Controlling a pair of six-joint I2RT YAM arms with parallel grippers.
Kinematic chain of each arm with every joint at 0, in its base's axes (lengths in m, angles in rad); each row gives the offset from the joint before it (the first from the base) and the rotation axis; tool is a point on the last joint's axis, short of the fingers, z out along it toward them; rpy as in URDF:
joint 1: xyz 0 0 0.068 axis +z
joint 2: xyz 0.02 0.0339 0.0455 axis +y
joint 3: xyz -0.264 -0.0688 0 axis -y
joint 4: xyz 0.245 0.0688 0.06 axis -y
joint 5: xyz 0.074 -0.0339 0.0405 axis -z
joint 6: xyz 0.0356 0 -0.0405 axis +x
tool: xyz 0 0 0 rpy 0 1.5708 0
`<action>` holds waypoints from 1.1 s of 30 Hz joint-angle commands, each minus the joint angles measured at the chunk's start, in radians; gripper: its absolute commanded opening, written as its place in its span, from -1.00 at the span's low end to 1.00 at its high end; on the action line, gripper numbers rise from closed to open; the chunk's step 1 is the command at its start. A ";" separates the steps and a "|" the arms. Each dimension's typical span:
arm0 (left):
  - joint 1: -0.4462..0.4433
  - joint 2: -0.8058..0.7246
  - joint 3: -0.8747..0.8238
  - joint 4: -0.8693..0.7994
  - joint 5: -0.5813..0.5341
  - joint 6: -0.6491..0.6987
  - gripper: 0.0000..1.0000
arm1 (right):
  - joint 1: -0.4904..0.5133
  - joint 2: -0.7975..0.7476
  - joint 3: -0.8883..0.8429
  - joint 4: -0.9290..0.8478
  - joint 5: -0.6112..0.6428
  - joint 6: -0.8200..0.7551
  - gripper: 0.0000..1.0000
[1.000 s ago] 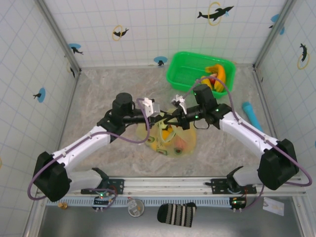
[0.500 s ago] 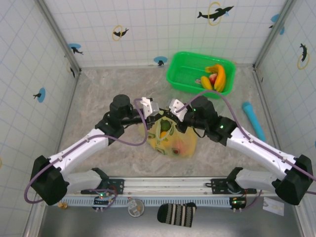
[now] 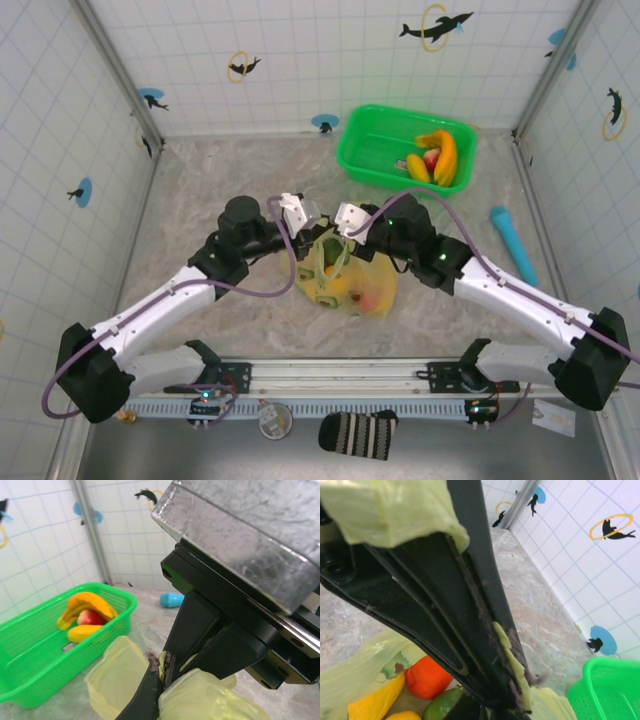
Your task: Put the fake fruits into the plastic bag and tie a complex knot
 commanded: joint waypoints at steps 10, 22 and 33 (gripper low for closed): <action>-0.048 -0.046 0.103 -0.052 -0.126 -0.090 -1.00 | -0.088 0.146 0.183 -0.029 -0.162 -0.140 -0.63; -0.058 -0.036 0.012 -0.050 -0.180 -0.028 -1.00 | -0.137 0.132 0.117 -0.206 -0.322 -0.101 -0.51; -0.057 -0.080 -0.033 -0.069 -0.241 -0.008 -1.00 | -0.167 0.104 0.104 -0.161 -0.292 -0.051 -1.00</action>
